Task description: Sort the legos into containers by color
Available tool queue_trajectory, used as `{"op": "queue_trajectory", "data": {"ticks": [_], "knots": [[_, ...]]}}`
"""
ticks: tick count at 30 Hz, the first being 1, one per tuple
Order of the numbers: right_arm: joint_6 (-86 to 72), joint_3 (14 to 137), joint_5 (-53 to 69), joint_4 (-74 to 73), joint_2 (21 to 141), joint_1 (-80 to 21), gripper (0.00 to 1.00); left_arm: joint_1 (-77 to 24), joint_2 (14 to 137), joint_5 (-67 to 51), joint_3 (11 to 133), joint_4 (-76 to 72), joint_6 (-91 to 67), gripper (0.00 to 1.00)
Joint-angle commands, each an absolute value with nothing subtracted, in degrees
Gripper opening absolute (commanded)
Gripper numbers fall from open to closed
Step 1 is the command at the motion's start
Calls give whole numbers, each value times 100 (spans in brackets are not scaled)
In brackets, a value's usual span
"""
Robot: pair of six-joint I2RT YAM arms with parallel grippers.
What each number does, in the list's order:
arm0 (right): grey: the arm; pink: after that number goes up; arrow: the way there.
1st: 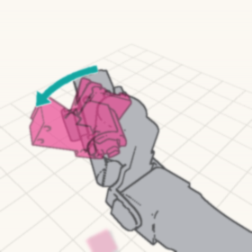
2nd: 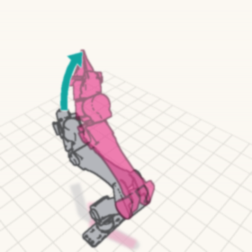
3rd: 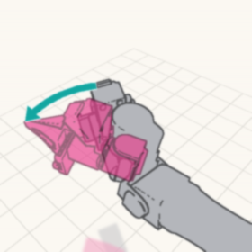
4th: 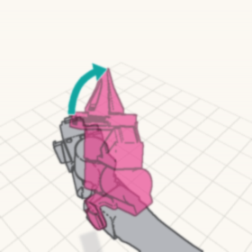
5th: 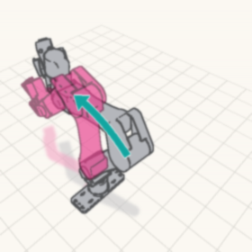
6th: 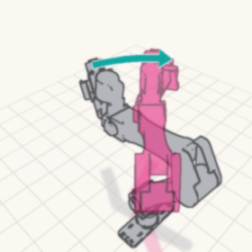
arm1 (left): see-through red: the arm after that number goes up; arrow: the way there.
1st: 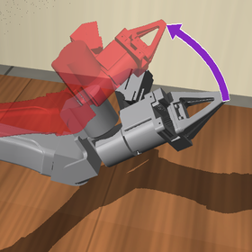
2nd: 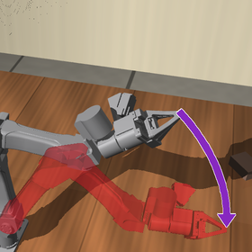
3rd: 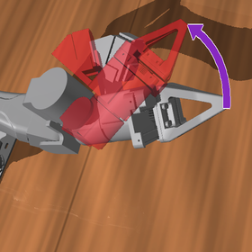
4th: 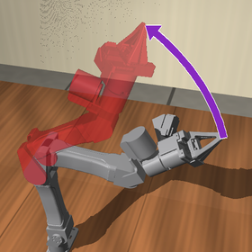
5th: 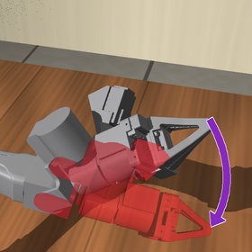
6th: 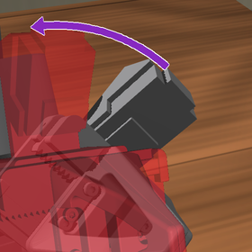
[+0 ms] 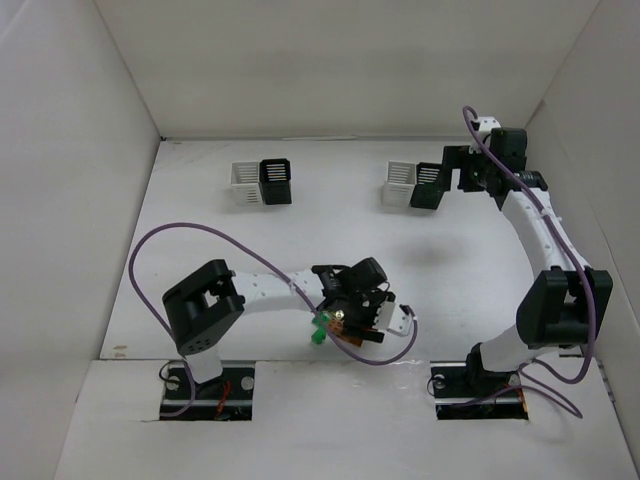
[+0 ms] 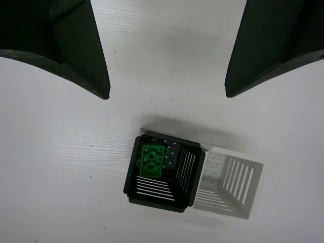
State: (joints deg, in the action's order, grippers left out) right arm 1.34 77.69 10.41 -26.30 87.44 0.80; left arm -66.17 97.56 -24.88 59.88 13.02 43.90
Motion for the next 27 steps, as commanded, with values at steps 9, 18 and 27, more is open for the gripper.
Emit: {"op": "queue_trajectory", "data": {"ticks": [9, 18, 27], "knots": [[272, 7708, 1354, -2443, 8683, 307, 99, -6645, 10142, -2479, 6390, 1283, 4562, 57], [325, 7708, 1406, -2443, 8736, 308, 99, -6645, 10195, -2364, 6275, 1336, 4614, 41], [325, 7813, 1521, -2549, 8736, 308, 99, -6645, 9906, -2250, 6467, 1283, 4519, 20]]}}
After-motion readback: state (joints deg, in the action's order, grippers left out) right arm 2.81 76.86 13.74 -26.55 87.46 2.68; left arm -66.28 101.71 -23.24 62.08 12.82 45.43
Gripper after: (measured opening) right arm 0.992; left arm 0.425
